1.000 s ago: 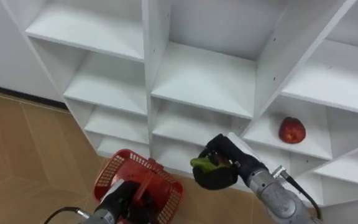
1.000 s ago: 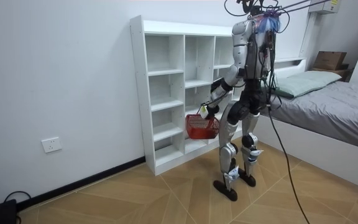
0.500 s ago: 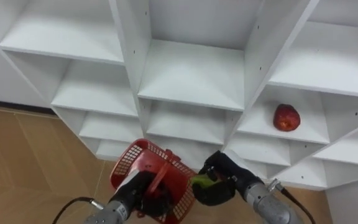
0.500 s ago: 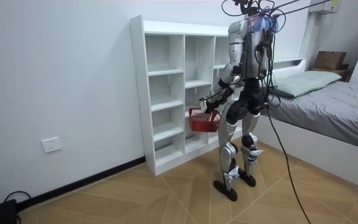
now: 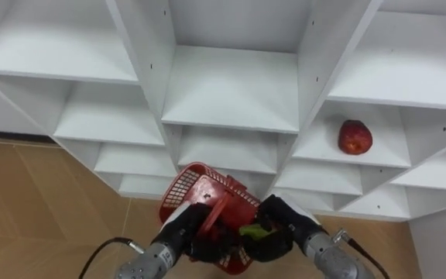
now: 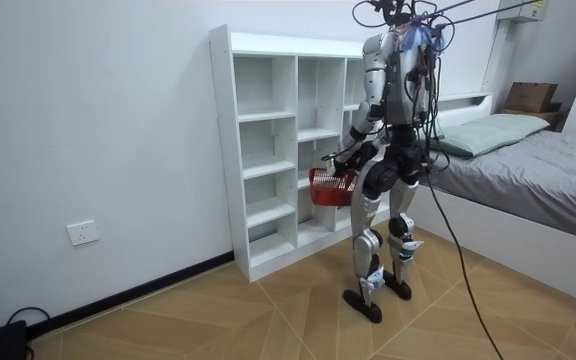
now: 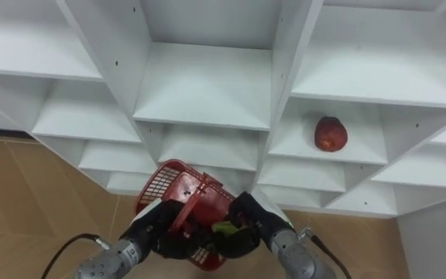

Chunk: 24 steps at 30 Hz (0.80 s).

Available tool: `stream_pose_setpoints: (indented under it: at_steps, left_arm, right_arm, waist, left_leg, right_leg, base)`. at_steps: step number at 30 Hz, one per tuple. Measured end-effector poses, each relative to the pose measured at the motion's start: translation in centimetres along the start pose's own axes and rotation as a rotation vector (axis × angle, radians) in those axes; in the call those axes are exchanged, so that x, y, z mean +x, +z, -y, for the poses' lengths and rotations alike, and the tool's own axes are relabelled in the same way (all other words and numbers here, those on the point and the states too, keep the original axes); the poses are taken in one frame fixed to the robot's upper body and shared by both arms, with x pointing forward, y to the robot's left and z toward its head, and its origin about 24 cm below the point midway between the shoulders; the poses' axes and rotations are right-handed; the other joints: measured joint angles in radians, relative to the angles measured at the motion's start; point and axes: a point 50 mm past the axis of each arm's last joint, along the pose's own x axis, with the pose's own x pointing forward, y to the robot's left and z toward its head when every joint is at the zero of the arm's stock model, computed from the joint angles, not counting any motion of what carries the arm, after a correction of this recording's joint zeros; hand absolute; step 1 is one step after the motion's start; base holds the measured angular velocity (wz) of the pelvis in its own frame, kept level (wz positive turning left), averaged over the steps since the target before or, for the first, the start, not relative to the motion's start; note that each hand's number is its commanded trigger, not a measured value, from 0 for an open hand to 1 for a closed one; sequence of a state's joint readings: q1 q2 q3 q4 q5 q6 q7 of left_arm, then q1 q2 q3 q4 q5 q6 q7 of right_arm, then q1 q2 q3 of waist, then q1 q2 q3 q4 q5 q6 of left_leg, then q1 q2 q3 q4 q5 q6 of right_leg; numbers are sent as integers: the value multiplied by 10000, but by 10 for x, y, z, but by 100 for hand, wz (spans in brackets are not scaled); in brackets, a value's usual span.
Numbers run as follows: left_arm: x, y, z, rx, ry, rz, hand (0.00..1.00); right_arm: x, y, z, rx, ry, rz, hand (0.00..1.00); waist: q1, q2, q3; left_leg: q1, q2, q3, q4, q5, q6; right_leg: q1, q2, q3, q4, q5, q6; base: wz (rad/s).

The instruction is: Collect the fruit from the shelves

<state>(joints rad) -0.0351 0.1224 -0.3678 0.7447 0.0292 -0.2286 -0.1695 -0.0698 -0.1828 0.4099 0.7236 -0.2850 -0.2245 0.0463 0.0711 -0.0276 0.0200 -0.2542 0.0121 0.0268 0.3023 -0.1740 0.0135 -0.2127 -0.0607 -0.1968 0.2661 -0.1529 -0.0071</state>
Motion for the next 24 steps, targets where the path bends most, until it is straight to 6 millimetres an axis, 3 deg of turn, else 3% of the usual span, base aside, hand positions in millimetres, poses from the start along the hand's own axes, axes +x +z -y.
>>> stream_pose_setpoints:
  at_steps: [10, 24]
  left_arm:
    - [0, 0, 9, -188, -1222, 32, 100]
    - [1, 2, 14, -235, -1821, 84, 100]
  right_arm:
    - [7, 9, 7, -312, -166, 177, 100]
    - [13, 4, 14, -457, -273, -280, 100]
  waist:
    - [-112, 39, 30]
    - [-146, 95, 68]
  left_leg:
    - [-114, -29, 25, 51, 6, 9]
    - [-185, -71, 124, -7, 8, 13]
  right_leg:
    - [-159, -57, -41, 144, -20, 9]
    - [-384, -61, 86, 286, -79, 9]
  base:
    - [2]
    - [-2]
